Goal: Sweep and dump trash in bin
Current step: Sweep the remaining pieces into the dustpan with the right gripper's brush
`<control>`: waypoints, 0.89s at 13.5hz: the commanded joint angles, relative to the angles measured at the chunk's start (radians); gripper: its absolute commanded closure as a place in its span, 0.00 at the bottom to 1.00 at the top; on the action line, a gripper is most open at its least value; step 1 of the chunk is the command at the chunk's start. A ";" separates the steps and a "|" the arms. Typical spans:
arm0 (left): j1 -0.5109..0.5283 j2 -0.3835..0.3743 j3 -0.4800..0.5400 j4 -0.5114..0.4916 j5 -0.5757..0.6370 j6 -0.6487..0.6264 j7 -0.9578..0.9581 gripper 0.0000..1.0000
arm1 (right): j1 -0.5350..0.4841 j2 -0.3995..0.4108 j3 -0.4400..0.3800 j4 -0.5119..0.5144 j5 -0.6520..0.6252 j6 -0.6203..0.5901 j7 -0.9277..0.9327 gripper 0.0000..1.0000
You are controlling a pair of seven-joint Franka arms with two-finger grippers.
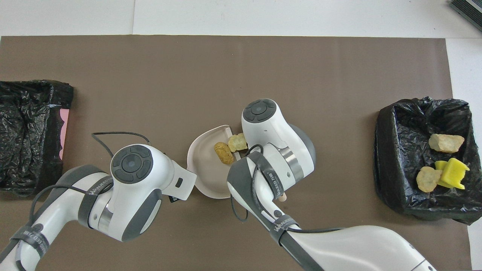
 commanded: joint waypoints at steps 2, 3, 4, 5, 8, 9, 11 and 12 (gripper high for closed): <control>-0.005 -0.029 0.010 -0.038 -0.001 0.016 -0.020 1.00 | 0.006 -0.055 0.033 -0.069 0.188 -0.013 -0.098 1.00; -0.005 -0.029 0.012 -0.038 -0.001 0.016 -0.022 1.00 | 0.017 -0.055 0.033 -0.067 0.210 -0.013 -0.093 1.00; -0.002 -0.029 0.010 -0.038 -0.001 0.015 -0.025 1.00 | 0.020 -0.055 0.033 -0.063 0.211 -0.014 -0.090 1.00; -0.002 -0.029 0.010 -0.038 -0.001 0.012 -0.037 1.00 | 0.010 -0.055 0.031 -0.063 0.210 -0.016 -0.092 1.00; -0.002 -0.037 0.012 -0.043 -0.001 -0.011 -0.054 1.00 | -0.035 -0.066 0.021 -0.047 0.192 -0.040 -0.089 1.00; -0.001 -0.035 0.013 -0.041 -0.001 -0.010 -0.057 1.00 | -0.062 -0.080 0.021 -0.041 0.185 -0.059 -0.089 1.00; 0.025 -0.028 0.015 -0.032 -0.001 -0.012 -0.062 1.00 | -0.104 -0.110 0.021 -0.041 0.172 -0.094 -0.089 1.00; 0.028 -0.028 0.015 -0.032 -0.001 -0.013 -0.100 1.00 | -0.124 -0.121 0.021 -0.043 0.170 -0.109 -0.087 1.00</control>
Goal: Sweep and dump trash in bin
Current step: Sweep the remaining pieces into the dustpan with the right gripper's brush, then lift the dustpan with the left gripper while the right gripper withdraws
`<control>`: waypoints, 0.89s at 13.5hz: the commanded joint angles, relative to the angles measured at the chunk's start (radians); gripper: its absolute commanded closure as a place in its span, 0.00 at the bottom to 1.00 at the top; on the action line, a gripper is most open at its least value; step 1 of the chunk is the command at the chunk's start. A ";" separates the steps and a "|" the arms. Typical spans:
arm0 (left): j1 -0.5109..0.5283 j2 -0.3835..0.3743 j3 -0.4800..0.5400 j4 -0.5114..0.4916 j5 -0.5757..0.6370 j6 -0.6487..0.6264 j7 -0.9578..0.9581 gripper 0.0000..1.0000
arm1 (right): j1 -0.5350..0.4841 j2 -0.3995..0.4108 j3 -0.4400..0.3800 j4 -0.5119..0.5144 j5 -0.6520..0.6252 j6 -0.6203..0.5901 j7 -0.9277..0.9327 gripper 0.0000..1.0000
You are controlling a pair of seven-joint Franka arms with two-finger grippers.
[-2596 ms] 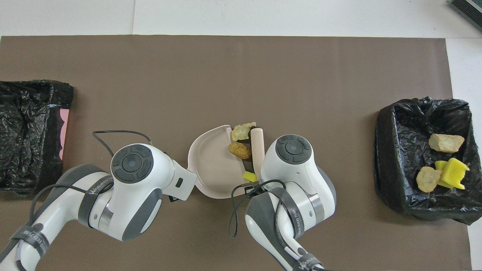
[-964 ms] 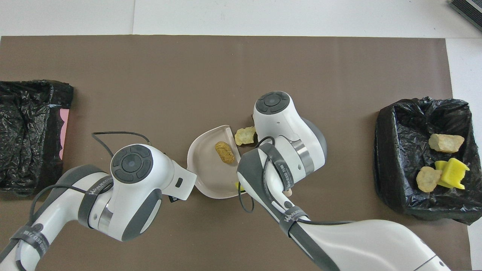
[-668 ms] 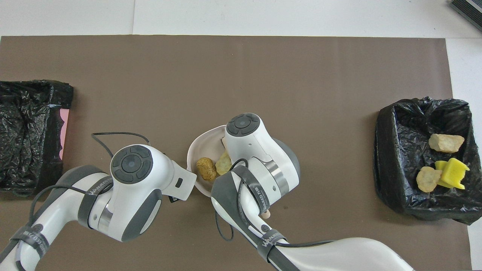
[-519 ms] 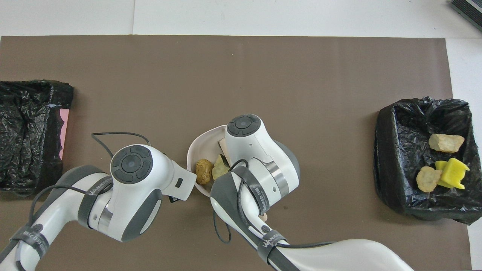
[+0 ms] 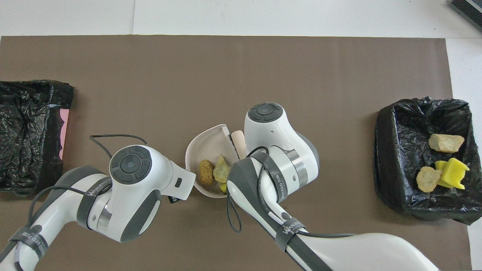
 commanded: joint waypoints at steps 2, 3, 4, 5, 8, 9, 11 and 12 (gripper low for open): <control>0.032 -0.017 0.010 -0.005 0.002 -0.006 -0.109 1.00 | -0.035 -0.060 0.004 -0.017 -0.020 -0.060 -0.012 1.00; 0.073 -0.025 0.008 0.004 -0.001 -0.008 -0.110 1.00 | -0.022 -0.069 0.006 -0.023 -0.026 -0.064 0.043 1.00; 0.096 -0.034 0.007 0.017 -0.013 -0.034 -0.111 1.00 | -0.011 -0.082 0.011 -0.040 -0.028 -0.057 0.119 1.00; 0.098 -0.049 0.010 0.049 -0.024 -0.078 -0.110 1.00 | 0.027 -0.102 0.012 -0.071 -0.026 -0.044 0.193 1.00; 0.187 -0.115 0.013 0.100 -0.024 -0.175 -0.100 1.00 | 0.142 -0.183 0.014 -0.223 -0.005 0.080 0.376 1.00; 0.211 -0.127 0.019 0.113 -0.024 -0.205 -0.097 1.00 | 0.182 -0.179 0.015 -0.224 0.004 0.081 0.399 1.00; 0.275 -0.132 0.020 0.150 -0.022 -0.248 -0.097 1.00 | 0.238 -0.180 0.014 -0.224 0.081 0.102 0.465 1.00; 0.305 -0.132 0.020 0.170 -0.021 -0.274 -0.091 1.00 | 0.256 -0.183 0.015 -0.223 0.105 0.119 0.500 1.00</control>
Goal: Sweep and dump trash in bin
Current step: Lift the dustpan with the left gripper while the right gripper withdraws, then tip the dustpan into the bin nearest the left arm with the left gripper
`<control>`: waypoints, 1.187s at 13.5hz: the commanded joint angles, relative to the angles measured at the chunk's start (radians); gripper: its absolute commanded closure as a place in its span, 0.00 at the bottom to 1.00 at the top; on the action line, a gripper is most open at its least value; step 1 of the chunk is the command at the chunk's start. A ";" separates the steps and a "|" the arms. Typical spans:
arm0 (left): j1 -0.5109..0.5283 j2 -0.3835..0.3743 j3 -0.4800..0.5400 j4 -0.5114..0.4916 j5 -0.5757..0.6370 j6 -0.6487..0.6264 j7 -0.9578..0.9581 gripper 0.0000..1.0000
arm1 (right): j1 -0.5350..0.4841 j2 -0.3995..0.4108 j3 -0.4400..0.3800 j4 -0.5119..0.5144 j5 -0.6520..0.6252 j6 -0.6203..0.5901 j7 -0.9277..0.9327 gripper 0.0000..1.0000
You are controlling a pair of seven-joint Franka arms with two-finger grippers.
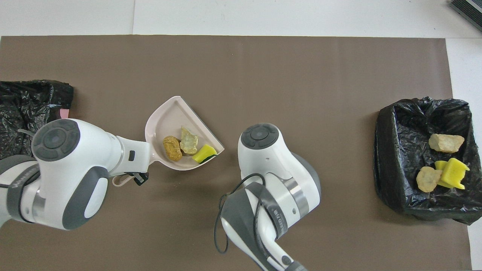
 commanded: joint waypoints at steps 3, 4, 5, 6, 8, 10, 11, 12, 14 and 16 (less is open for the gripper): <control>0.184 -0.008 0.002 0.111 -0.008 -0.126 0.057 1.00 | 0.079 -0.025 -0.001 -0.032 0.099 0.097 0.139 1.00; 0.231 -0.008 0.003 0.133 -0.008 -0.142 0.136 1.00 | 0.083 -0.019 -0.001 -0.034 0.104 0.121 0.152 1.00; 0.280 -0.006 0.002 0.153 -0.008 -0.160 0.204 1.00 | 0.084 -0.005 0.000 -0.032 0.118 0.134 0.154 1.00; 0.328 -0.006 0.003 0.170 -0.009 -0.178 0.243 1.00 | 0.095 0.006 0.000 -0.032 0.124 0.148 0.154 1.00; 0.432 -0.006 0.003 0.194 -0.009 -0.201 0.319 1.00 | 0.110 0.036 0.000 -0.026 0.133 0.169 0.154 1.00; 0.539 0.001 0.006 0.216 -0.008 -0.208 0.408 1.00 | 0.123 0.053 0.000 -0.028 0.139 0.177 0.154 1.00; 0.575 0.003 0.006 0.226 -0.005 -0.209 0.433 1.00 | 0.123 0.053 0.000 -0.029 0.139 0.175 0.152 1.00; 0.609 0.010 0.006 0.245 0.006 -0.215 0.457 1.00 | 0.123 0.050 0.000 -0.037 0.139 0.185 0.151 1.00; 0.658 0.074 0.021 0.349 0.078 -0.237 0.500 1.00 | 0.133 0.062 0.000 -0.050 0.141 0.224 0.151 1.00; 0.712 0.165 0.025 0.487 0.171 -0.232 0.589 1.00 | 0.136 0.084 0.000 -0.049 0.141 0.247 0.149 0.97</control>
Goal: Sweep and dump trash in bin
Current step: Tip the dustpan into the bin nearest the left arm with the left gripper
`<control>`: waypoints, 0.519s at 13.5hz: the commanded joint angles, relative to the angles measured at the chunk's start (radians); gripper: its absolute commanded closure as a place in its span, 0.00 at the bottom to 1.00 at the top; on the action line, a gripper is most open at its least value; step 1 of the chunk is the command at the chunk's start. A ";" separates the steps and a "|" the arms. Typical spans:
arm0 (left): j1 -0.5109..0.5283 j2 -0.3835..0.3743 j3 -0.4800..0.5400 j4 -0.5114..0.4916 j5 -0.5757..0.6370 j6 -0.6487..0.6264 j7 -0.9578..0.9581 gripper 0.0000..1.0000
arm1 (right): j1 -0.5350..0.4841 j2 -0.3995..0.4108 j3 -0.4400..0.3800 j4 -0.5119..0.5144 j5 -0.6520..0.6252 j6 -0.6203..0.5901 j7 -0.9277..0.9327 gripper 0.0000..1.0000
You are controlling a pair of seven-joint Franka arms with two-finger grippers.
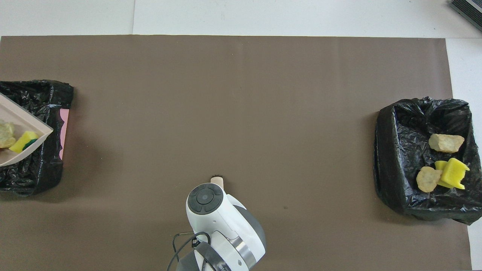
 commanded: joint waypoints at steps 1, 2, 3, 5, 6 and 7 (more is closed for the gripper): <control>0.054 0.147 -0.005 0.197 0.103 -0.026 0.101 1.00 | -0.005 0.012 0.000 -0.005 0.022 0.019 0.006 0.01; 0.070 0.191 -0.005 0.229 0.121 -0.010 0.142 1.00 | 0.000 0.001 -0.002 0.009 0.022 0.001 0.008 0.00; 0.076 0.228 -0.005 0.272 0.140 0.020 0.179 1.00 | -0.008 -0.016 -0.005 0.038 0.022 -0.024 0.008 0.00; 0.072 0.256 -0.006 0.292 0.212 0.068 0.228 1.00 | -0.044 -0.011 -0.008 0.122 0.002 -0.097 0.006 0.00; 0.064 0.256 -0.006 0.291 0.242 0.100 0.270 1.00 | -0.060 -0.014 -0.011 0.144 -0.001 -0.111 -0.001 0.00; 0.062 0.256 -0.008 0.289 0.271 0.123 0.296 1.00 | -0.077 -0.022 -0.013 0.158 -0.026 -0.115 -0.005 0.00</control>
